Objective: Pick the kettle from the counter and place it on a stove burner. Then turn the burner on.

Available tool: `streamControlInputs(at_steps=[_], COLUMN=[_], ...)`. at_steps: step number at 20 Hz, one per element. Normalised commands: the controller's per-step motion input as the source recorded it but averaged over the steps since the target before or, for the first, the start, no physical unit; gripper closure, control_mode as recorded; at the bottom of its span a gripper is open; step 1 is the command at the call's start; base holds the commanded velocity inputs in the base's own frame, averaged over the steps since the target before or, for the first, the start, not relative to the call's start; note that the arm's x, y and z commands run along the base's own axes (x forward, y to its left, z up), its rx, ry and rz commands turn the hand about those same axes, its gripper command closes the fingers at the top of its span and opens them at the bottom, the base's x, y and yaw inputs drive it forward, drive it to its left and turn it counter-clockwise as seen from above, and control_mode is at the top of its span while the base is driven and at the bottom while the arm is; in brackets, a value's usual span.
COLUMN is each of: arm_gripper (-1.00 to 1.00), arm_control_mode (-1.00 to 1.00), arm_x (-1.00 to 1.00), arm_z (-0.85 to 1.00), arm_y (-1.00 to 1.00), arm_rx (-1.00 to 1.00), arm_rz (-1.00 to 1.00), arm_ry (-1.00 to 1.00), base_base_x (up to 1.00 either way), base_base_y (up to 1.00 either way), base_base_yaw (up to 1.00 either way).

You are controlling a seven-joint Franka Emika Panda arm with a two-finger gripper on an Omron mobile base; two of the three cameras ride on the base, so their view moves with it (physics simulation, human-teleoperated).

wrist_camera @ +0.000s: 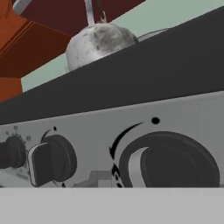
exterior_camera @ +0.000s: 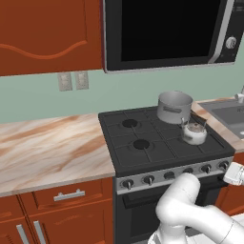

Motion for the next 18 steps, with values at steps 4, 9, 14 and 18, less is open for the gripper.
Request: streamControlInputs(at_steps=[4, 9, 14, 18], arm_gripper=[1.0, 1.0, 1.0, 1.0], arm_control_mode=[-1.0, -1.0, -1.0, -1.0], arm_x=[-0.18, -0.23, -0.19, -0.05], arm_z=[0.01, 0.0, 0.0, 0.0], arm_y=[0.0, 0.0, 0.0, 0.0], arm_rx=[0.0, -0.03, -0.07, -0.06], arm_rz=[0.29, 0.45, 0.5, 0.5], arm_ry=[-0.28, -0.37, -0.33, -0.39], base_base_x=[0.0, 0.0, 0.0, 0.0], base_base_y=[0.0, 0.0, 0.0, 0.0], base_base_yaw=[0.0, 0.0, 0.0, 0.0])
